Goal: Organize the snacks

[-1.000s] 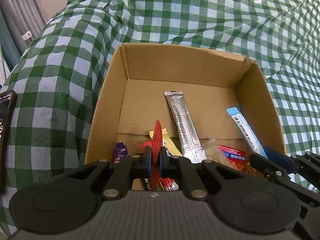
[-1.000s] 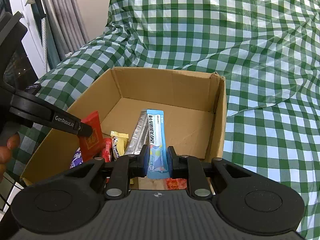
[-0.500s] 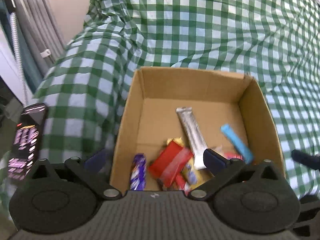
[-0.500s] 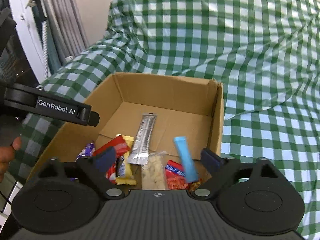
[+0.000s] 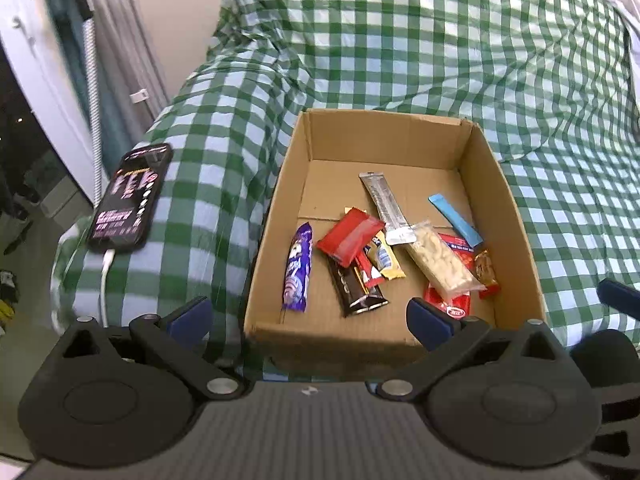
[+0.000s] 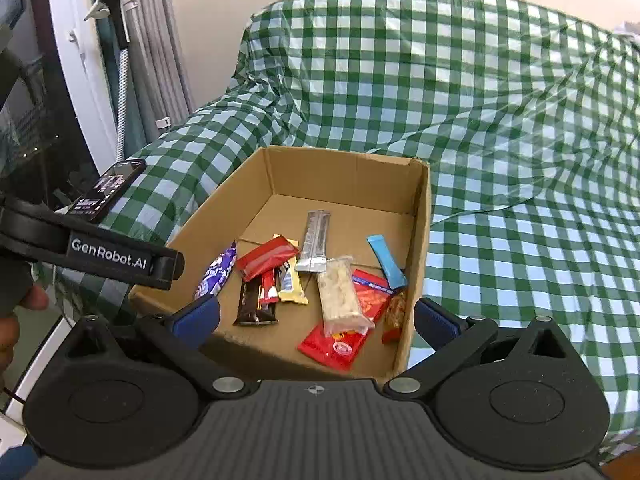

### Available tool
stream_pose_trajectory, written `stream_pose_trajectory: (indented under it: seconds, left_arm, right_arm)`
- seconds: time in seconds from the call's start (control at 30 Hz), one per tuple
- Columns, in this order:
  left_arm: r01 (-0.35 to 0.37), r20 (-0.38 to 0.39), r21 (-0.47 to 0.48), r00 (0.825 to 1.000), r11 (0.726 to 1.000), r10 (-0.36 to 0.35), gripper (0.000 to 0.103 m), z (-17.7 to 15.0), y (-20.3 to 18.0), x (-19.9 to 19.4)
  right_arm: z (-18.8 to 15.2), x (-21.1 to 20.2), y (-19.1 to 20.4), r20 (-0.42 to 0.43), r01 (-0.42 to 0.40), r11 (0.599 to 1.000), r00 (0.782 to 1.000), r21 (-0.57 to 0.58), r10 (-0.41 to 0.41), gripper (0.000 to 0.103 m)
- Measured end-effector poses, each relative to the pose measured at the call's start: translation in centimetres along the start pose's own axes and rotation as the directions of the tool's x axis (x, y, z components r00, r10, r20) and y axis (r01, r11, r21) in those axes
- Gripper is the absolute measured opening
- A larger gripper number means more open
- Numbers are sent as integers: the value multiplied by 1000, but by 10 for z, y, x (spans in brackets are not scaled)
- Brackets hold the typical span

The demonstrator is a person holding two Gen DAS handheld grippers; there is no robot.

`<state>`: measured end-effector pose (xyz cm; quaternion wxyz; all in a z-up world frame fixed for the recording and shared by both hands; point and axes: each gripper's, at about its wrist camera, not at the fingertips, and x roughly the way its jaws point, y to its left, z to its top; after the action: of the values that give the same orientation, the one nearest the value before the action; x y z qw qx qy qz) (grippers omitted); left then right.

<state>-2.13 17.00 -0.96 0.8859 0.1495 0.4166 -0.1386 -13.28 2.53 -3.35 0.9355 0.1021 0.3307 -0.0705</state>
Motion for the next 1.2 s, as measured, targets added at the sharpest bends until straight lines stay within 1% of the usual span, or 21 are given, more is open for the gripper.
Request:
stream_pose_trajectory:
  seconds: [0.1,0.2,0.23,0.3,0.37,0.5,0.63,0.8,0.97,1.2]
  left_arm:
    - [-22,13,-6,1000,1000,22,103,-10,1,-10]
    - [-87,22,-29,996,996,88,103,-16,0,-17]
    - [-94,14,-22,995,995,94,103,-17,-1,-19]
    - [-61,7,-12,998,998,61,103,-20,-1,-23]
    - [-40,8,-28,999,999,40,103,-25,1,-27]
    - [-36,35,-26,999,999,37,103,-29,1,-32]
    - [-14,19,-22,1000,1000,14,103,-32,1,-32]
    - [-38,27,-4,999,999,38,103,-38,-2,-32]
    - [-29,16,5,999,1000,29,103,-41,-3,-30]
    - [-29,12,-11,999,1000,30,103,-41,-1,-30]
  right_arm:
    - [-7,-18,2,49,25,1000,998,-14,-24,102]
    - [-12,-31,3,82,53,999,995,-9,-52,102]
    - [-14,-34,2,89,55,998,995,-5,-55,103]
    - [-16,-40,1,95,45,999,995,-1,-44,103]
    - [-18,-43,1,94,37,999,995,-4,-37,103]
    - [-22,-48,9,92,25,999,996,-43,-21,103]
    - [-24,-52,12,89,32,998,996,-60,-27,103]
    - [-28,-53,11,81,42,997,996,-60,-37,103]
    - [-29,-53,10,76,47,997,996,-69,-42,103]
    - [-29,-51,12,74,50,996,996,-74,-45,103]
